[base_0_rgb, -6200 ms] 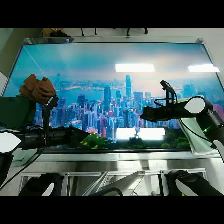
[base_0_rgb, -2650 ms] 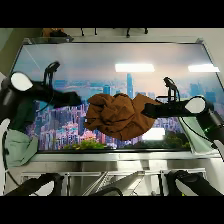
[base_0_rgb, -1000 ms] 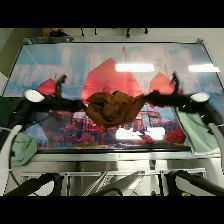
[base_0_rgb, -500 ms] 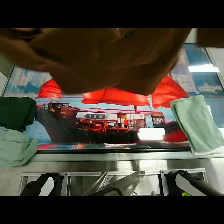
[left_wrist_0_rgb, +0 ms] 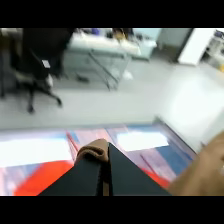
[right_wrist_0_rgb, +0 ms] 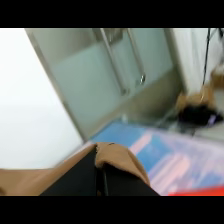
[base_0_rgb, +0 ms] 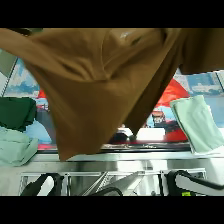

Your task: Fold the shirts.

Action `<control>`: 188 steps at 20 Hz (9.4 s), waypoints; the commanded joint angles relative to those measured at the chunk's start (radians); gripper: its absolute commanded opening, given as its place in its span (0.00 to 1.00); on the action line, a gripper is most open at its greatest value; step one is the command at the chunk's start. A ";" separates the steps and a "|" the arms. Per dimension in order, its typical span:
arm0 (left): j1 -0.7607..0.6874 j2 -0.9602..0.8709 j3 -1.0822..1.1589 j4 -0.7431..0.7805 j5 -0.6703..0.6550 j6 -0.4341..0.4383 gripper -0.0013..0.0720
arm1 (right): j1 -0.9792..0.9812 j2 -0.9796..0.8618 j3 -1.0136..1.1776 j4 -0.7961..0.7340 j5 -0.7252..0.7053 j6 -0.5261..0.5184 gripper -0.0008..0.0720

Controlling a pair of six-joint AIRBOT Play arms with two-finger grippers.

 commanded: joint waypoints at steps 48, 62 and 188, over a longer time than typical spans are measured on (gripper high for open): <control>-0.099 -0.101 -1.258 0.499 0.050 -0.144 0.81 | 0.080 -0.849 -0.082 -0.258 -0.059 -0.044 0.29; 0.050 -0.241 -1.059 0.494 -0.060 0.046 0.25 | 0.078 -0.849 -0.082 -0.233 -0.038 -0.044 0.05; -0.166 -0.803 -0.137 0.327 0.064 0.125 0.04 | 0.085 -0.499 -0.395 -0.207 -0.498 -0.330 0.04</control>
